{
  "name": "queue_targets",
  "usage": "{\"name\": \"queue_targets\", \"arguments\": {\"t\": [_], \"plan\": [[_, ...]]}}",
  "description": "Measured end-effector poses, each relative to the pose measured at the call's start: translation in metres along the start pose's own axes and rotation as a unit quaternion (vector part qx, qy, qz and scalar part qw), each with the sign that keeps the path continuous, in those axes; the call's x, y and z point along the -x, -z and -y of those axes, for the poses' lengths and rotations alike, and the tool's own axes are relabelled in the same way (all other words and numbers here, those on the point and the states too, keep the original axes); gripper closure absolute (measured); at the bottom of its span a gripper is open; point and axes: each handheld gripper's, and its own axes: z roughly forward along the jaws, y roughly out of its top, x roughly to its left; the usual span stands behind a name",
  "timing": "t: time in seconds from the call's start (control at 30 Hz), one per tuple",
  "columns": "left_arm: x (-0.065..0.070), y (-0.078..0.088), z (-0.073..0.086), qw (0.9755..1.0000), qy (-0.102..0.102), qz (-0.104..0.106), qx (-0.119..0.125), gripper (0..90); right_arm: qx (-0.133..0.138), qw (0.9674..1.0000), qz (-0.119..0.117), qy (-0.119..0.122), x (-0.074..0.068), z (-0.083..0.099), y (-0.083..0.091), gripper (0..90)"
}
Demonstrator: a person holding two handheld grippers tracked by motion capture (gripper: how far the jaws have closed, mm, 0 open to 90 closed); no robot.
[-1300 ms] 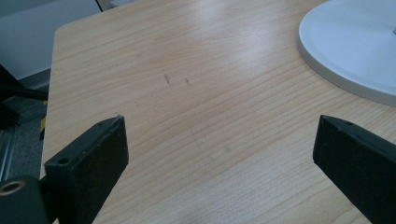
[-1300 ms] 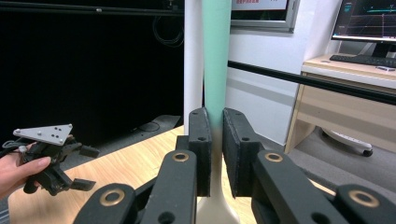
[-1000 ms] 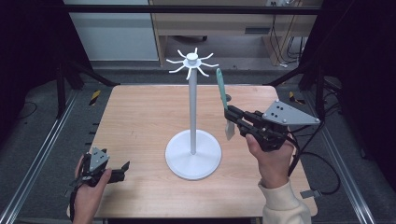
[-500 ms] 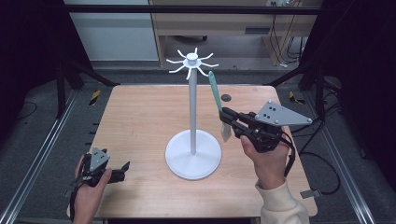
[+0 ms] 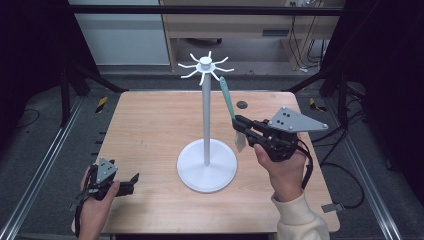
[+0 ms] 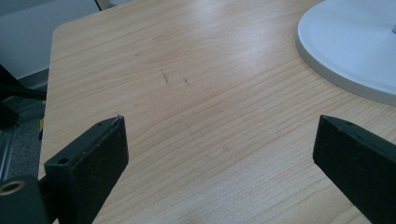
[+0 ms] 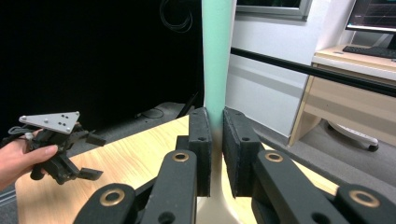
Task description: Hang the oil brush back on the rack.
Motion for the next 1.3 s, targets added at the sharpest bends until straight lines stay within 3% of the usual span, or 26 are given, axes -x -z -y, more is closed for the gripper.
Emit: {"name": "queue_targets", "arguments": {"t": [0.6, 1.3], "plan": [[0.000, 0.000, 0.000, 1.0000, -0.001, 0.000, -0.001, 3.0, -0.006, 1.0000, 0.002, -0.004, 0.002, 0.002, -0.016, 82.3], [0.000, 0.000, 0.000, 1.0000, -0.001, 0.001, -0.003, 3.5, -0.004, 0.9999, 0.006, -0.014, -0.006, 0.004, -0.032, 82.0]]}}
